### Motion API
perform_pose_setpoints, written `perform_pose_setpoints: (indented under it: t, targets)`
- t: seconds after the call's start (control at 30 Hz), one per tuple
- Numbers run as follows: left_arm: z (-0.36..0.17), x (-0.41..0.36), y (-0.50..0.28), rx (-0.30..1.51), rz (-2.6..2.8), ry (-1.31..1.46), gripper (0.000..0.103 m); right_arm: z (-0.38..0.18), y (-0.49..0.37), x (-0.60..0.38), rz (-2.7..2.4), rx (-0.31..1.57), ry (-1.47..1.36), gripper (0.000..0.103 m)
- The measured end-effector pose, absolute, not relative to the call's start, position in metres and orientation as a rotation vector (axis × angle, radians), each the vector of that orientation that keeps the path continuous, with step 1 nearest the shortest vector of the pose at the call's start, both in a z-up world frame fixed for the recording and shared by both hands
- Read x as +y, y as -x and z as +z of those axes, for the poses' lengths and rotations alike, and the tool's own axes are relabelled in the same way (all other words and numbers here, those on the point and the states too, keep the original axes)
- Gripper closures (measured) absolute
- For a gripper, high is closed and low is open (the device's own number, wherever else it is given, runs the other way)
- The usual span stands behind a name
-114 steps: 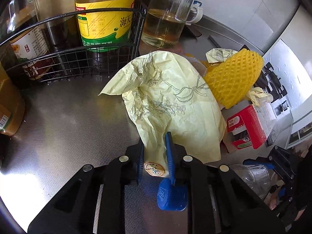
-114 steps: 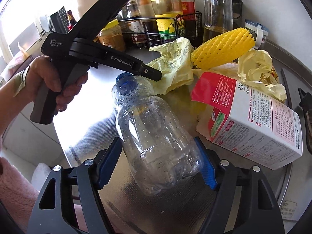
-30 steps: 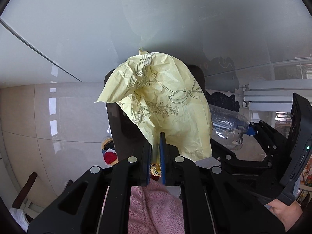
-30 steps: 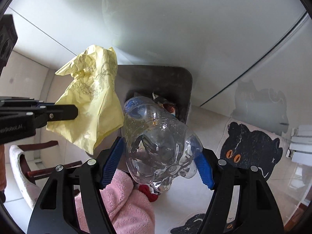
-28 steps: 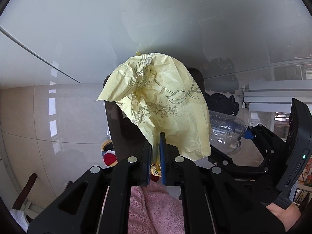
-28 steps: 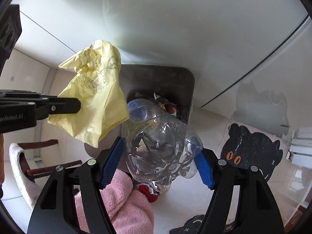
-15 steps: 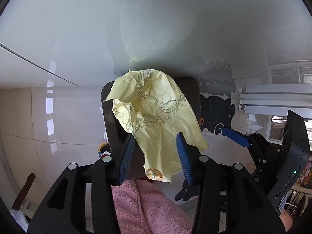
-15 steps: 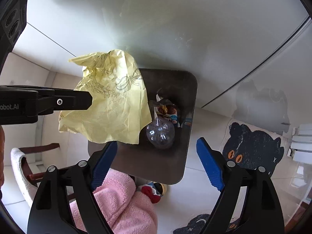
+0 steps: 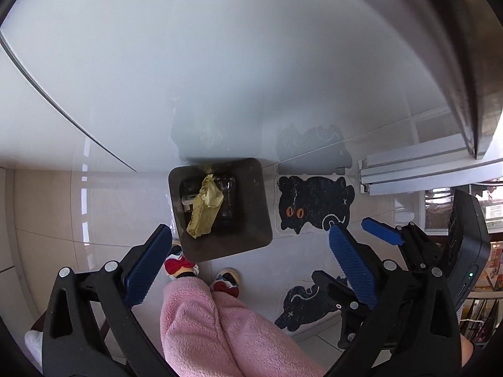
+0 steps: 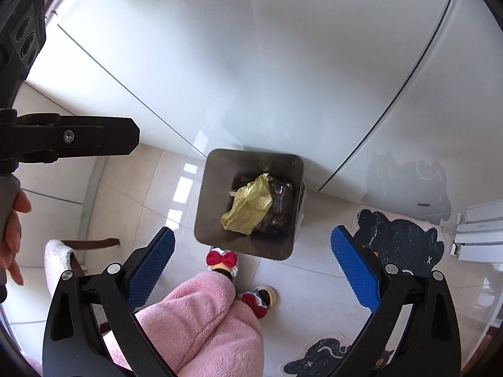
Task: Collect trash
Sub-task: 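Move both tools back over the counter toward the remaining trash, then grasp the yellow foam fruit net with the left tool while the right tool grasps the yellow printed bag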
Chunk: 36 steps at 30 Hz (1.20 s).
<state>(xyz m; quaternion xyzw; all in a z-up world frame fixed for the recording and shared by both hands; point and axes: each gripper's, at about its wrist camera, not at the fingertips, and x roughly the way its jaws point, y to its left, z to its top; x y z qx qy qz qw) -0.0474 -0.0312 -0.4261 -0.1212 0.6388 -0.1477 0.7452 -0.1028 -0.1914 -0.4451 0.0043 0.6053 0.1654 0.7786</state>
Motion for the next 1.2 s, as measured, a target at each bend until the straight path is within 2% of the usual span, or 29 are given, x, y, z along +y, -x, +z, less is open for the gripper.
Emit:
perform_pose_setpoints:
  t: [0.2, 0.5, 0.67, 1.03, 1.2]
  targets:
    - [-0.327, -0.020, 0.058, 1.256, -0.351, 0.271, 0.008, -0.356, 0.109, -0.213, 0.349, 1.173, -0.017, 0.003]
    - [-0.233, -0.003, 0.032, 1.091, -0.354, 0.267, 0.008, -0.252, 0.087, -0.243, 0.289, 0.941, -0.058, 0.003]
    - [-0.202, -0.003, 0.006, 1.032, -0.371, 0.229, 0.008, -0.213, 0.059, -0.251, 0.255, 0.871, -0.094, 0.003]
    - [-0.165, -0.015, -0.065, 0.915, -0.420, 0.148, 0.009, -0.172, -0.017, -0.272, 0.183, 0.746, -0.150, 0.003]
    - [-0.162, -0.024, -0.109, 0.895, -0.462, 0.130, 0.024, -0.163, -0.062, -0.269, 0.209, 0.722, -0.166, 0.003]
